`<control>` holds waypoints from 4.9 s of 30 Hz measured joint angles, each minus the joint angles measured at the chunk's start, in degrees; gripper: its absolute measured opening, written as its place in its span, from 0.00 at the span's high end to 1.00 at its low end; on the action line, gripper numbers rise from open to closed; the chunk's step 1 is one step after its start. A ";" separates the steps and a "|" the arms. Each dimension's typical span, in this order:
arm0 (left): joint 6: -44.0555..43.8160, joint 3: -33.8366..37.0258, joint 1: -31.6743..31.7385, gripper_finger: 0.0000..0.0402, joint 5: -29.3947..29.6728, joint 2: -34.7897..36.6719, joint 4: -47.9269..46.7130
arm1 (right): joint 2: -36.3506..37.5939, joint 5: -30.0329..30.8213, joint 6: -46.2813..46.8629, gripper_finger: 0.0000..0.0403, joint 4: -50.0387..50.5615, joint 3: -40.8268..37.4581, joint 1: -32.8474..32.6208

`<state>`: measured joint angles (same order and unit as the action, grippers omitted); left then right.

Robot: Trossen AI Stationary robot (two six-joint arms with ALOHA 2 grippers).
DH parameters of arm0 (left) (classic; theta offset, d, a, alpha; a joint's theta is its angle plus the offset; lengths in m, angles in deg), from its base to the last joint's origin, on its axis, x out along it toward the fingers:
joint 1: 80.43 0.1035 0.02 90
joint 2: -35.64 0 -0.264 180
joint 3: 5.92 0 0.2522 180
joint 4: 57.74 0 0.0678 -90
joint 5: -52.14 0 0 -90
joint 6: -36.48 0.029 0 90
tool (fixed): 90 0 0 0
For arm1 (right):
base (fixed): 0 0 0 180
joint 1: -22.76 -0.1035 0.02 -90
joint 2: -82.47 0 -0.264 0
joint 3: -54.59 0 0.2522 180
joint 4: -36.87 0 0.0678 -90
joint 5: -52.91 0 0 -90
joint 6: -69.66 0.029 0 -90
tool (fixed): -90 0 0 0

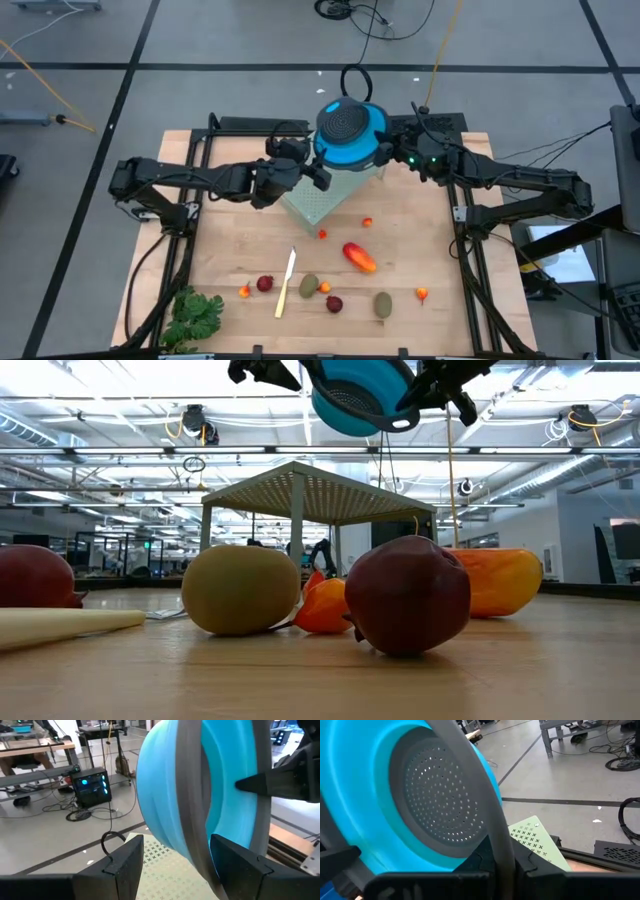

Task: Pick & Place Fruit
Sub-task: Put the blue strainer bowl on the shelf

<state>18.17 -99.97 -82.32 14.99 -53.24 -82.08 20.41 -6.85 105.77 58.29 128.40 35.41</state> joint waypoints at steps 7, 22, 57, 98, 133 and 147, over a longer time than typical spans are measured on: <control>0.05 0.00 -0.49 0.43 3.65 -0.01 -1.75 | -0.02 -0.34 -0.48 0.99 -0.20 0.00 -0.02; -2.81 -0.04 1.21 0.43 4.12 0.12 -4.08 | -0.07 0.28 -1.28 0.99 -2.78 0.00 -1.68; -31.13 -0.02 2.54 0.43 -4.91 0.10 -2.97 | 0.04 1.00 -6.86 0.99 -2.69 0.00 -1.88; -30.89 0.07 2.71 0.98 -9.58 -0.01 -2.57 | -0.02 -3.26 -2.73 0.99 -2.30 0.09 -2.67; -37.33 0.02 4.05 1.00 -7.64 3.26 -14.86 | 0.04 -6.47 -13.31 0.43 -0.13 0.11 -1.38; -37.85 0.02 8.50 1.00 -15.39 3.76 -21.63 | 0.50 -6.08 -16.99 0.43 -0.41 0.04 -1.29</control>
<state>-19.68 -99.95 -73.82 -0.40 -49.48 -103.70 20.91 -12.92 88.78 57.88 128.45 34.12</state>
